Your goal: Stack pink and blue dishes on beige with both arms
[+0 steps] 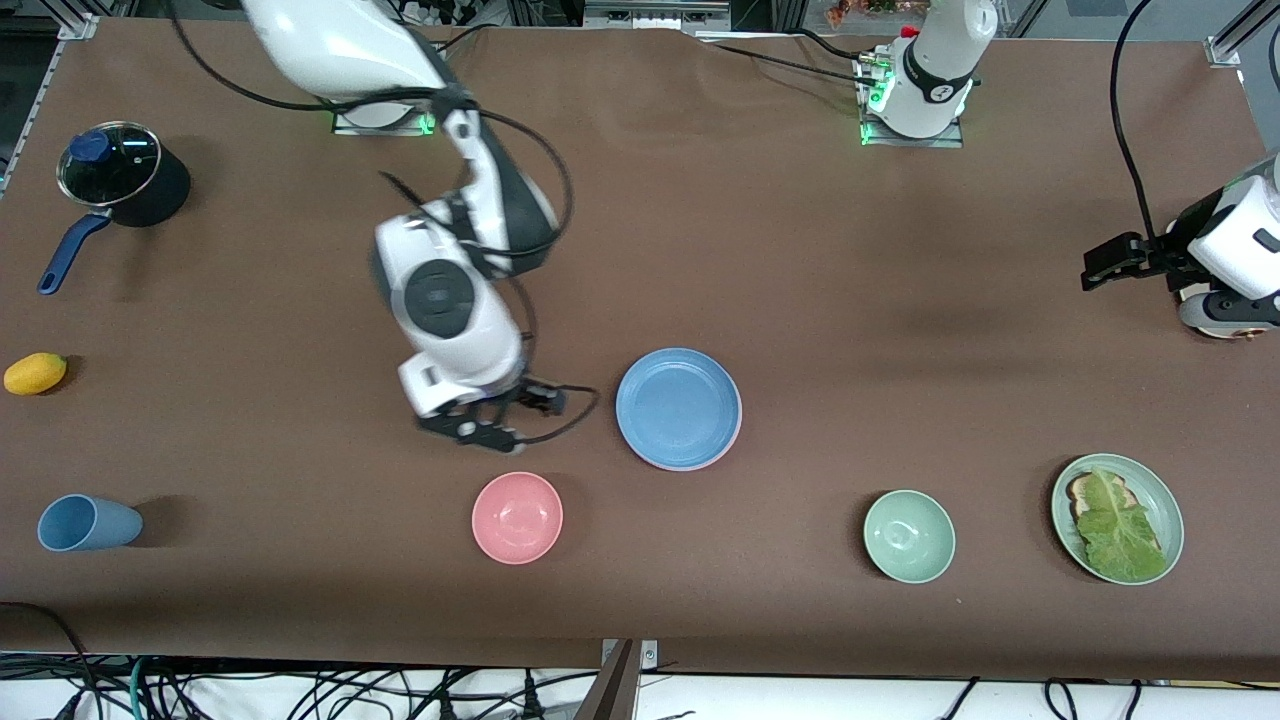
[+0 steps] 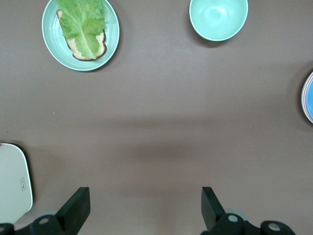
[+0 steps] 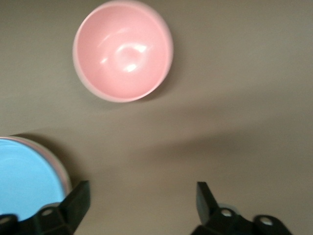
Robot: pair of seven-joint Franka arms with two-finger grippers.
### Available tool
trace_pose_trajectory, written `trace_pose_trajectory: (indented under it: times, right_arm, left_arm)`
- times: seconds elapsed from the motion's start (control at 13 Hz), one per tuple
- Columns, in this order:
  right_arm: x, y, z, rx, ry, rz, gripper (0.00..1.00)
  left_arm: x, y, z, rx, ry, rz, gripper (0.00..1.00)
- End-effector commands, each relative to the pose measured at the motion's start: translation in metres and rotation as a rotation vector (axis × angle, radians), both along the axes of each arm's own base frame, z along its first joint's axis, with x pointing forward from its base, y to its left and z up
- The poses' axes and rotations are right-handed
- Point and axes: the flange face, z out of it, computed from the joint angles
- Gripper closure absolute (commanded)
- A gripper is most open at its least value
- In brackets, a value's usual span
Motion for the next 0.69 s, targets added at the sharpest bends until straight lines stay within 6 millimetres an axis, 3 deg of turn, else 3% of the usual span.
trace_pose_trajectory:
  times: [0.0,0.08,0.23,0.38,0.62]
  right_arm:
    - [0.008,-0.081,0.042,0.006,0.059,0.102,0.00]
    - [0.008,-0.103,0.058,0.010,0.071,0.121,0.00]
    - [0.000,-0.126,0.088,0.011,0.071,0.118,0.00]
    - [-0.022,-0.158,0.114,0.028,0.087,0.084,0.00]
    - [-0.057,-0.205,0.169,0.065,0.061,0.134,0.00]
  left_arm:
    - [-0.003,0.001,0.014,-0.016,-0.020,-0.014,0.00]
    - [-0.004,0.000,0.013,-0.018,-0.015,-0.017,0.00]
    - [-0.005,-0.003,0.015,-0.029,-0.013,-0.019,0.00]
    - [-0.004,-0.003,0.025,-0.040,-0.033,-0.014,0.00]
    - [-0.005,-0.011,0.028,-0.026,-0.026,-0.033,0.00]
